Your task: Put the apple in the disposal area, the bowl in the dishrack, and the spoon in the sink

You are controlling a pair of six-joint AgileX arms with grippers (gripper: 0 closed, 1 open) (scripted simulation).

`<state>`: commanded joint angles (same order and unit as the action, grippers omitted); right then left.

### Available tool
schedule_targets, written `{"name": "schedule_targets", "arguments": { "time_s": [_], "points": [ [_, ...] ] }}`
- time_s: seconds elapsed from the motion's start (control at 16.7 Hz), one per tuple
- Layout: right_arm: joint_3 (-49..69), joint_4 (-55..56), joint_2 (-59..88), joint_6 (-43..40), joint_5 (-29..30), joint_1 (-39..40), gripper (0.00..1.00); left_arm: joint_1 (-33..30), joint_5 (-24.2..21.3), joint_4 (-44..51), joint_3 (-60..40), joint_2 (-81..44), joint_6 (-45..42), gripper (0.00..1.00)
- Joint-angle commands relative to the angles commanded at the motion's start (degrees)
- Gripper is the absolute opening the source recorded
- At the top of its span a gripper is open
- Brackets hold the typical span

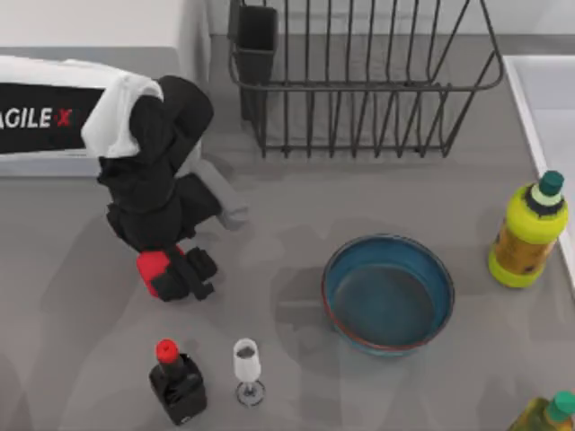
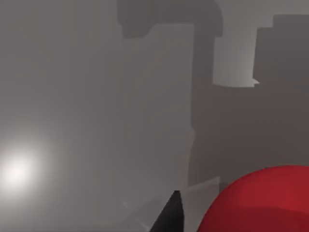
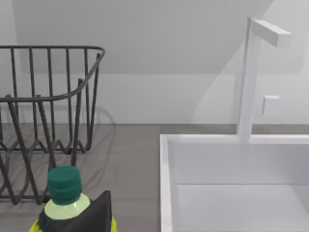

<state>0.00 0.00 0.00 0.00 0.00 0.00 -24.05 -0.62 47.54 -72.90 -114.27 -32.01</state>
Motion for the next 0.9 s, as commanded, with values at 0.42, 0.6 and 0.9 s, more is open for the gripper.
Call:
{"name": "schedule_targets", "arguments": {
  "time_s": [0.42,0.6,0.9],
  "points": [
    [0.0,0.0,0.0,0.0,0.0,0.0,1.0,0.0,0.03,17.49,-10.9,5.78,0.32,0.0],
    [0.0,0.0,0.0,0.0,0.0,0.0,1.0,-0.08,0.02,18.91,-11.99,6.73,0.3,0.0],
    [0.0,0.0,0.0,0.0,0.0,0.0,1.0,0.43,-0.04,19.13,-11.74,7.15,-1.36,0.0]
  ]
}}
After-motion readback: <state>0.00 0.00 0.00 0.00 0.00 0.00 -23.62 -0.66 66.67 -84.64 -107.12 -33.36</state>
